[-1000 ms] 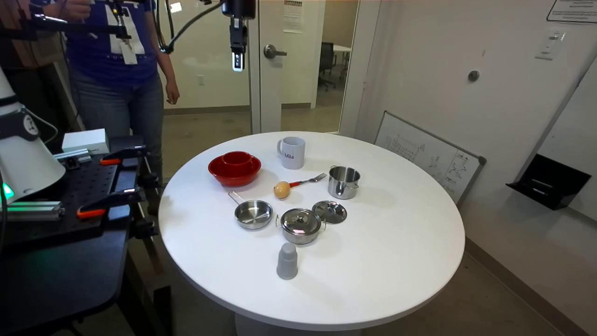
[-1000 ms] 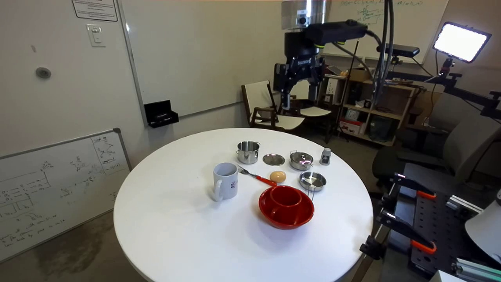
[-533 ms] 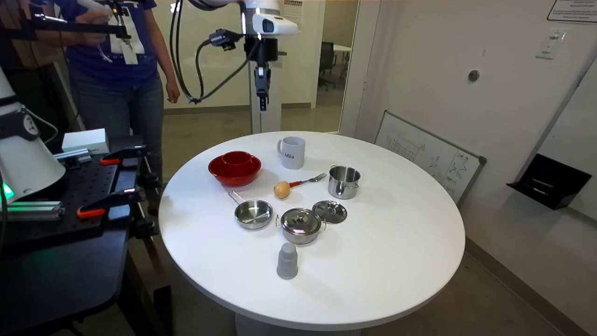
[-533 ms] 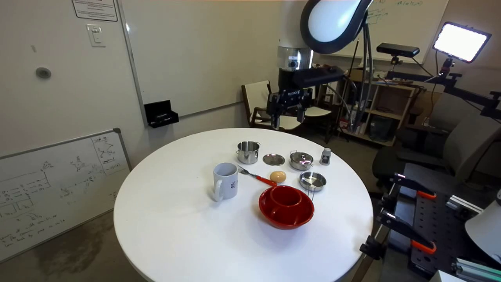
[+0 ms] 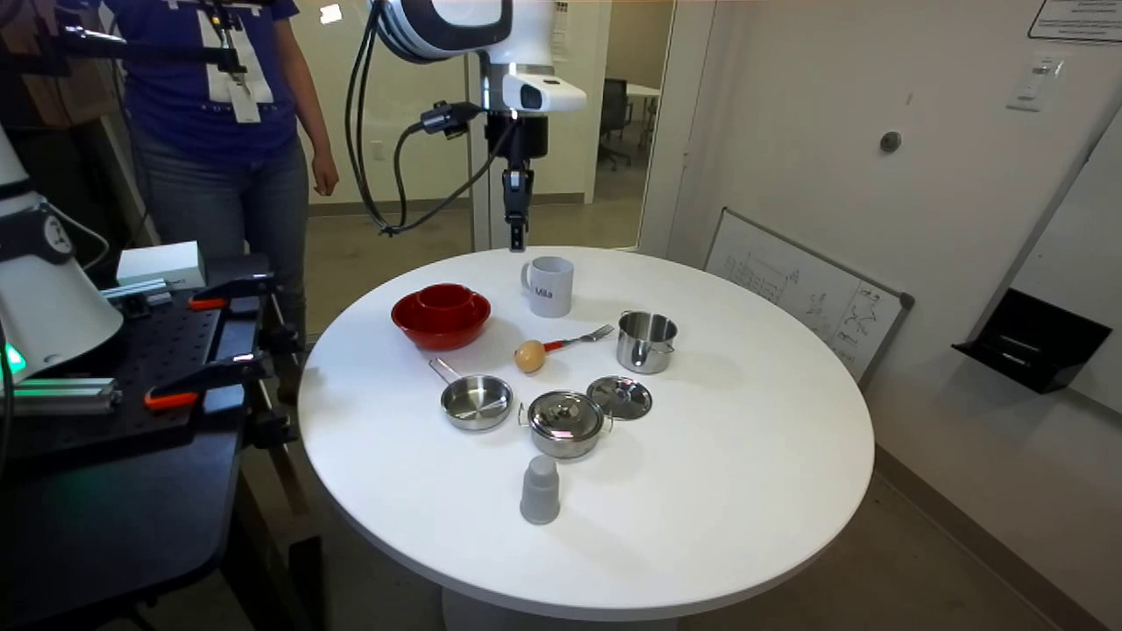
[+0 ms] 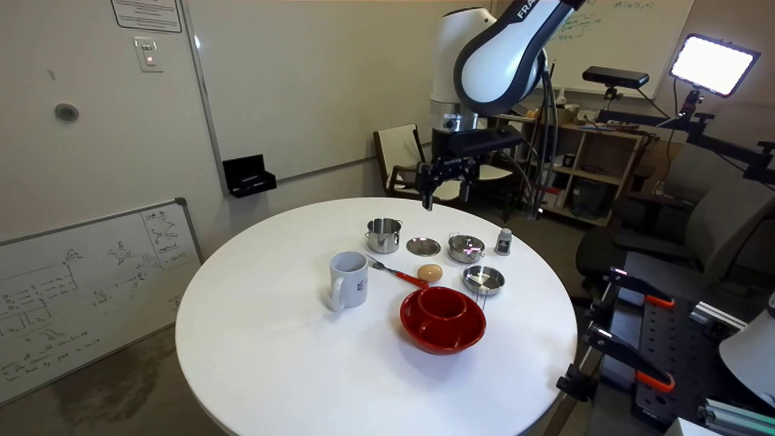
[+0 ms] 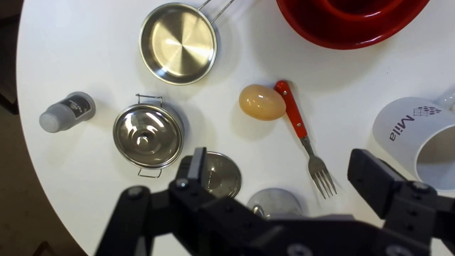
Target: Put the lid on the table on top of the silver pot next to the white mug
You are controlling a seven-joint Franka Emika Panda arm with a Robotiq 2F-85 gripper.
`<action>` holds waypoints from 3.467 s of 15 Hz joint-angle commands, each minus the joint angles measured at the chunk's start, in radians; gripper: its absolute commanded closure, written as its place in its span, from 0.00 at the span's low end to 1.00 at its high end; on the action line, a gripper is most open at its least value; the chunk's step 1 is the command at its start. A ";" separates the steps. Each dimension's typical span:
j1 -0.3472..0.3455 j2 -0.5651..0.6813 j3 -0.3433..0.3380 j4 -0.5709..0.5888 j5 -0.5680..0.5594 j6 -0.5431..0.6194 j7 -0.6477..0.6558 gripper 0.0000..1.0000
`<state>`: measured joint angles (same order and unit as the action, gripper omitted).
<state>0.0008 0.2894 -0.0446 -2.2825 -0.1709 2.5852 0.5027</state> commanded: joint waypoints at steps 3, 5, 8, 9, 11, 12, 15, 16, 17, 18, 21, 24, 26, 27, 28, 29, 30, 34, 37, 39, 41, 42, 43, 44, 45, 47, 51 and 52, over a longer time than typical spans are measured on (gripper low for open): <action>0.022 0.027 -0.029 0.025 0.037 -0.008 -0.020 0.00; -0.002 0.084 -0.022 0.065 0.084 0.010 -0.073 0.00; -0.043 0.186 -0.003 0.153 0.174 0.005 -0.194 0.00; -0.053 0.225 0.000 0.191 0.194 -0.002 -0.230 0.00; -0.061 0.290 -0.008 0.261 0.202 -0.020 -0.275 0.00; -0.065 0.319 -0.011 0.293 0.201 -0.025 -0.291 0.00; -0.066 0.408 -0.031 0.382 0.186 -0.028 -0.307 0.00; -0.064 0.436 -0.041 0.412 0.184 -0.030 -0.300 0.00; -0.065 0.461 -0.048 0.439 0.189 -0.032 -0.292 0.00; -0.068 0.482 -0.052 0.460 0.192 -0.031 -0.289 0.00; -0.081 0.547 -0.065 0.532 0.202 -0.033 -0.280 0.00; -0.085 0.599 -0.082 0.594 0.206 -0.044 -0.264 0.00; -0.101 0.631 -0.083 0.630 0.212 -0.055 -0.271 0.00; -0.112 0.645 -0.079 0.649 0.219 -0.061 -0.279 0.00; -0.121 0.656 -0.075 0.664 0.224 -0.065 -0.283 0.00; -0.132 0.670 -0.069 0.682 0.232 -0.069 -0.288 0.00; -0.140 0.681 -0.066 0.696 0.239 -0.071 -0.290 0.00; -0.157 0.719 -0.060 0.752 0.257 -0.087 -0.290 0.00; -0.164 0.743 -0.052 0.782 0.267 -0.100 -0.291 0.00; -0.162 0.758 -0.048 0.800 0.271 -0.113 -0.289 0.00; -0.159 0.772 -0.046 0.818 0.274 -0.129 -0.285 0.00; -0.159 0.778 -0.045 0.826 0.276 -0.135 -0.284 0.01; -0.158 0.782 -0.046 0.829 0.276 -0.139 -0.281 0.09; -0.157 0.787 -0.046 0.836 0.276 -0.144 -0.279 0.17; -0.156 0.788 -0.050 0.840 0.277 -0.145 -0.275 0.30; -0.154 0.788 -0.053 0.847 0.277 -0.154 -0.271 0.46; -0.157 0.794 -0.053 0.851 0.280 -0.159 -0.271 0.77; -0.157 0.795 -0.053 0.850 0.280 -0.159 -0.270 0.83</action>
<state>-0.1528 1.0540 -0.0971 -1.4768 0.0850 2.4518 0.2329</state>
